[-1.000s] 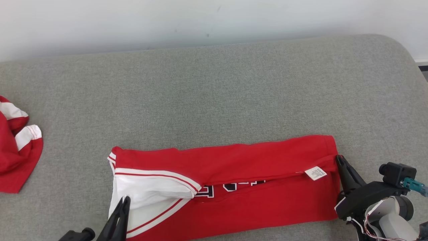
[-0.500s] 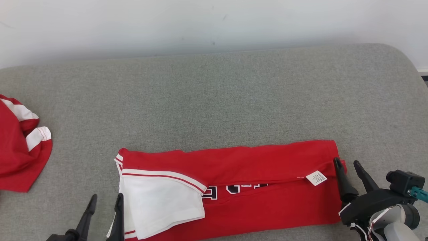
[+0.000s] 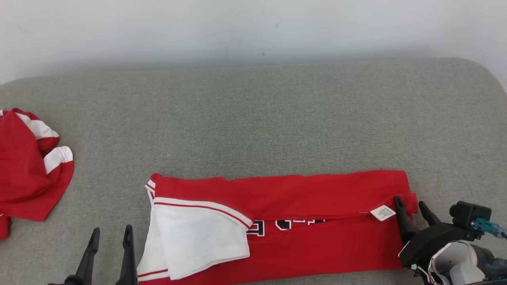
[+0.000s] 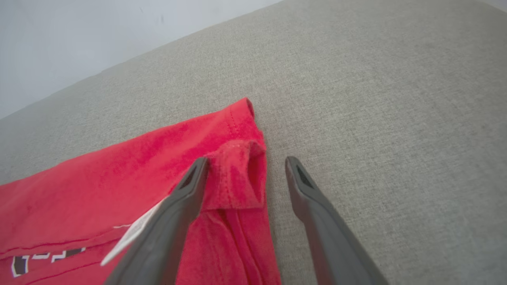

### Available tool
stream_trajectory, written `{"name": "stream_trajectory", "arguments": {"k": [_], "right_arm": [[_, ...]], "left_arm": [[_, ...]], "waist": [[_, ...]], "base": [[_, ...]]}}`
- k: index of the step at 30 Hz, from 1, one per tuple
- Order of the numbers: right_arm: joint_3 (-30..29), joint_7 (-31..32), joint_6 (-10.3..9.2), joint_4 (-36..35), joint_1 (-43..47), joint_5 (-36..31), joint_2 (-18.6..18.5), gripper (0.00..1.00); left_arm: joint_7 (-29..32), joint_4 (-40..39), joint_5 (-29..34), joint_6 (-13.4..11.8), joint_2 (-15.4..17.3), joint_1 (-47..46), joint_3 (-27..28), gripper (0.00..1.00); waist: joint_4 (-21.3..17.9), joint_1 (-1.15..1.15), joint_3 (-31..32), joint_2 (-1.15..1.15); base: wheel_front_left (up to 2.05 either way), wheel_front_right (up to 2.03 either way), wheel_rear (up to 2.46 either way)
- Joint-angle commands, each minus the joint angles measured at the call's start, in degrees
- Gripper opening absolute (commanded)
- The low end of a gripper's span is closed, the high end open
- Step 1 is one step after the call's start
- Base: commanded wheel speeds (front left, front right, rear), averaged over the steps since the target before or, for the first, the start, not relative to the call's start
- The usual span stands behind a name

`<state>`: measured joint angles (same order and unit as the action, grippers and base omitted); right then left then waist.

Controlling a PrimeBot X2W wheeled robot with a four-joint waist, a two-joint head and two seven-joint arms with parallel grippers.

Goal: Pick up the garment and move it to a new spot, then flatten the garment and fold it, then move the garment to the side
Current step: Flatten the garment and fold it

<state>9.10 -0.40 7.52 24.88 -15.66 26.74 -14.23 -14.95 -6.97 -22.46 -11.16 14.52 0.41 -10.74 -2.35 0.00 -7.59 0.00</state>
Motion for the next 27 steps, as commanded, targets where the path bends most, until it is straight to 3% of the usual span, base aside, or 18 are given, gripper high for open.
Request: {"name": "stream_trajectory", "arguments": {"k": [1,10,11,12,13,14,19,27], "right_arm": [[-0.6,0.4,-0.06,1.5,-0.5,-0.8,0.8,1.0],[-1.0,2.1,-0.06,5.0,-0.4,-1.5,2.0,1.0],[-0.6,2.3,-0.06,5.1,-0.5,-1.4,2.1,0.81],[-0.3,2.1,-0.06,4.9,-0.6,-1.2,2.3,0.44],[0.1,1.7,-0.05,4.7,-0.8,-0.9,2.5,0.19],[0.3,1.5,-0.05,4.5,-1.0,-0.8,2.5,0.0],[0.6,0.2,-0.06,4.5,-2.6,-0.2,1.0,0.0],[-2.9,0.1,-0.06,5.1,-5.6,-1.4,-4.4,0.0]], "left_arm": [[-0.3,0.1,0.8,0.6,-0.6,0.9,0.8,1.0],[-0.3,0.3,2.5,2.1,-2.4,1.6,3.1,1.0],[-0.3,0.4,2.7,2.3,-2.7,1.6,3.3,1.0],[-0.3,0.4,2.8,2.5,-2.8,1.6,3.4,1.0],[-0.3,0.5,2.9,2.5,-3.0,1.5,3.5,1.0],[-0.3,0.6,2.9,2.8,-3.2,1.4,3.7,1.0],[-0.3,1.1,3.4,3.5,-4.0,1.1,4.5,1.0],[-0.3,1.9,4.1,4.9,-5.3,1.7,5.6,1.0]], "waist": [[0.6,0.0,-0.3,0.0],[1.0,0.0,-1.0,0.0],[0.9,0.0,-1.0,0.0],[0.8,0.0,-1.1,0.0],[0.8,0.0,-1.2,0.0],[0.8,0.0,-1.3,0.0],[0.5,0.0,-1.5,0.0],[0.0,0.0,-0.9,0.0]], "base": [[0.0,0.0,0.0],[0.0,0.0,0.0],[0.0,0.0,0.0],[0.0,0.0,0.0],[0.0,0.0,0.0],[0.0,0.0,0.0],[0.0,0.0,0.0],[0.0,0.0,0.0]]}}
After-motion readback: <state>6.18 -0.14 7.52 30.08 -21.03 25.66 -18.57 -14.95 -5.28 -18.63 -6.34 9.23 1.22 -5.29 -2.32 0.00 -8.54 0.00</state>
